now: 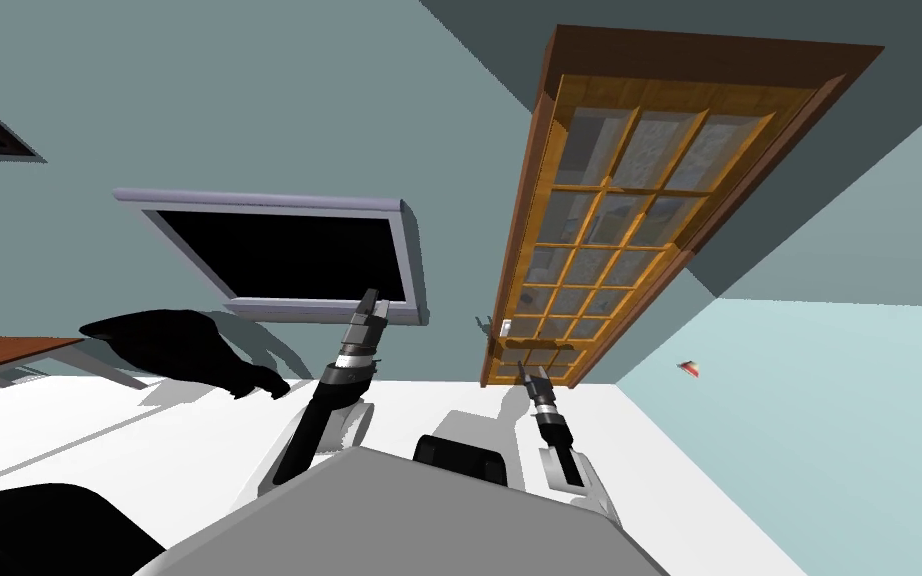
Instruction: Pull the door open
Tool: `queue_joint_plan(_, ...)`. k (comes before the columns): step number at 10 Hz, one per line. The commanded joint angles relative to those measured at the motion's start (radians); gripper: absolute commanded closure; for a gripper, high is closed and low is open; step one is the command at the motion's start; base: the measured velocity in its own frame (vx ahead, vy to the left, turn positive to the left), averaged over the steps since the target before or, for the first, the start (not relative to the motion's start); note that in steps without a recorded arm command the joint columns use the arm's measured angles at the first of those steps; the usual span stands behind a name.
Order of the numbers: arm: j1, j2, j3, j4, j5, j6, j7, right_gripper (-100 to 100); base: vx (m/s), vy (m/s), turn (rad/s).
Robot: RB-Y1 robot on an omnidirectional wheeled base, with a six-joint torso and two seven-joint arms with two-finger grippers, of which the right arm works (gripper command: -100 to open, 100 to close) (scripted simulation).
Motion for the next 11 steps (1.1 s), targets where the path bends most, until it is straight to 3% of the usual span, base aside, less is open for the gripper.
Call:
queue_joint_plan(1, -0.013, 0.005, -0.006, 0.04, 0.012, -0.014, 0.037, -100, 0.091, -0.045, 0.014)
queue_joint_plan(11, -0.087, 0.039, -0.034, 0.243, 0.076, -0.074, 0.22, -100, 0.094, -0.045, 0.014)
